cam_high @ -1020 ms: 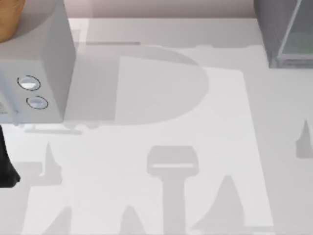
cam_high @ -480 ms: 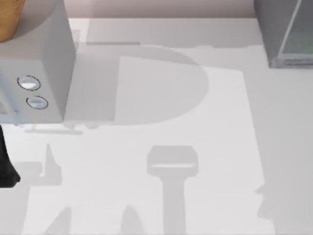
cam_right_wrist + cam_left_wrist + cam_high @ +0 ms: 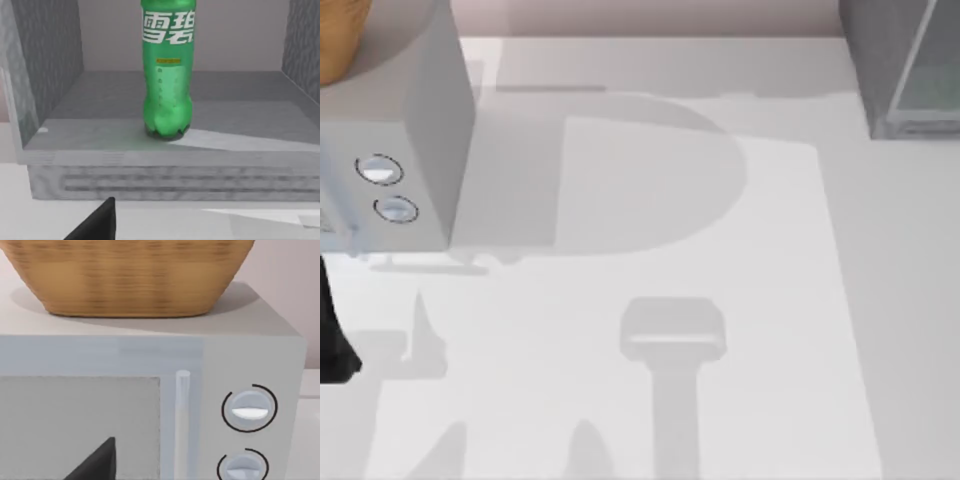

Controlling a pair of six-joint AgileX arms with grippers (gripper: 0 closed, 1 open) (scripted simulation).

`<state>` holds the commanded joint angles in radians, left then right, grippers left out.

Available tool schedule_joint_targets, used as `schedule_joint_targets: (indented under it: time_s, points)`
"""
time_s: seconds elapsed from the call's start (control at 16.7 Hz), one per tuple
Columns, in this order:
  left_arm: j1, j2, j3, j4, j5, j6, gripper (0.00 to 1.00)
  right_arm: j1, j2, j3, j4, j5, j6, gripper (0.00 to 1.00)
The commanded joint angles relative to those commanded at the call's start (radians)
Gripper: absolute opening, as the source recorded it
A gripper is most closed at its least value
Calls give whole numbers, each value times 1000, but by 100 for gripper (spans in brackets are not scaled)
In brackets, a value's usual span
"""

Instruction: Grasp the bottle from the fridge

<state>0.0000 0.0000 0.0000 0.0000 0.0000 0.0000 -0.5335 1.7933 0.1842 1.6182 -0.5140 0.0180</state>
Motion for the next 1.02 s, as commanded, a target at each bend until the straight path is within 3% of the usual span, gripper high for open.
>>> schedule_joint_targets:
  time_s: [0.42,1.02]
  points:
    - [0,0,0,0,0,0,100,34,42,67,-37,41,0,100]
    - [0,0,0,0,0,0,100,296,303,678,-372,311,-2,100]
